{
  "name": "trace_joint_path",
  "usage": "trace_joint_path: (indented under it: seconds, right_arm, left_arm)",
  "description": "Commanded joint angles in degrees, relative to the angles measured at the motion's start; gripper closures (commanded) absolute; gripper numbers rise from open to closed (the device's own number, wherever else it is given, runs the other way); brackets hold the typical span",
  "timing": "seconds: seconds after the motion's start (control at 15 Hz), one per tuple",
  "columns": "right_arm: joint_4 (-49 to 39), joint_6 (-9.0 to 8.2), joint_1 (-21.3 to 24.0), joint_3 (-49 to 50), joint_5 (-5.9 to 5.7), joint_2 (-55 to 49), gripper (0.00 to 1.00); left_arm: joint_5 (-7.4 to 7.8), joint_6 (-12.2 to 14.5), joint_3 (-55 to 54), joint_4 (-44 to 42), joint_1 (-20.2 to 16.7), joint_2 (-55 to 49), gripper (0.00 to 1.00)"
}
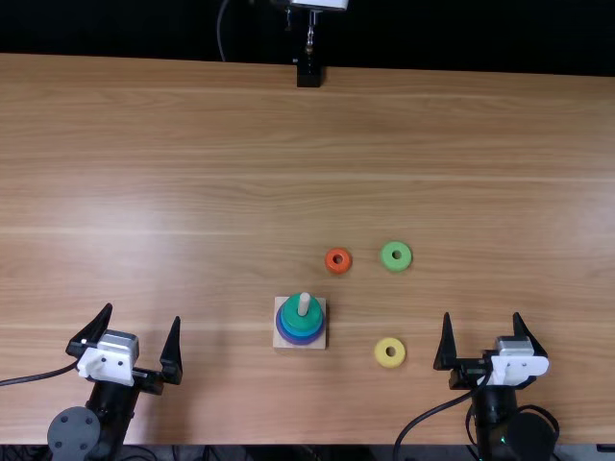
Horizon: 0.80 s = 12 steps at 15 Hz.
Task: Build the Hanoi tower: stack the rings onto the peg from bottom to top in this color order: purple, dark blue, light blue, dark green, light green, yellow, orange.
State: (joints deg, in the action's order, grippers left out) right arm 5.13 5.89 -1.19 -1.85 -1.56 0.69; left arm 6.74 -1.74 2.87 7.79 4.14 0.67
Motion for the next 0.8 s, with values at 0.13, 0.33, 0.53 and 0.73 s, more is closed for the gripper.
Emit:
trace_joint_path:
  seconds: [0.13,0.33,0.53,0.73]
  right_arm:
    - [0.0,0.02,0.49,0.79,-0.55,-0.69,0.0]
    - [0.0,-0.09,0.49,0.79,-0.44,-0.69,0.0]
    - [0.1,-0.09,0.49,0.79,-0.55,-0.69,0.0]
    - [-0.32,-0.41,0.66,-0.35,-0.55,-0.69,0.0]
  left_arm:
    - [1.27,0.37,-2.87,0.86,-0.01,-0.67,0.0]
    - [1.27,0.37,-2.87,0.86,-0.01,-0.67,0.0]
    - [1.27,0.37,-2.87,0.86,-0.01,-0.67,0.0]
    - [1.27,0.37,-2.87,0.86,-0.01,-0.67,0.0]
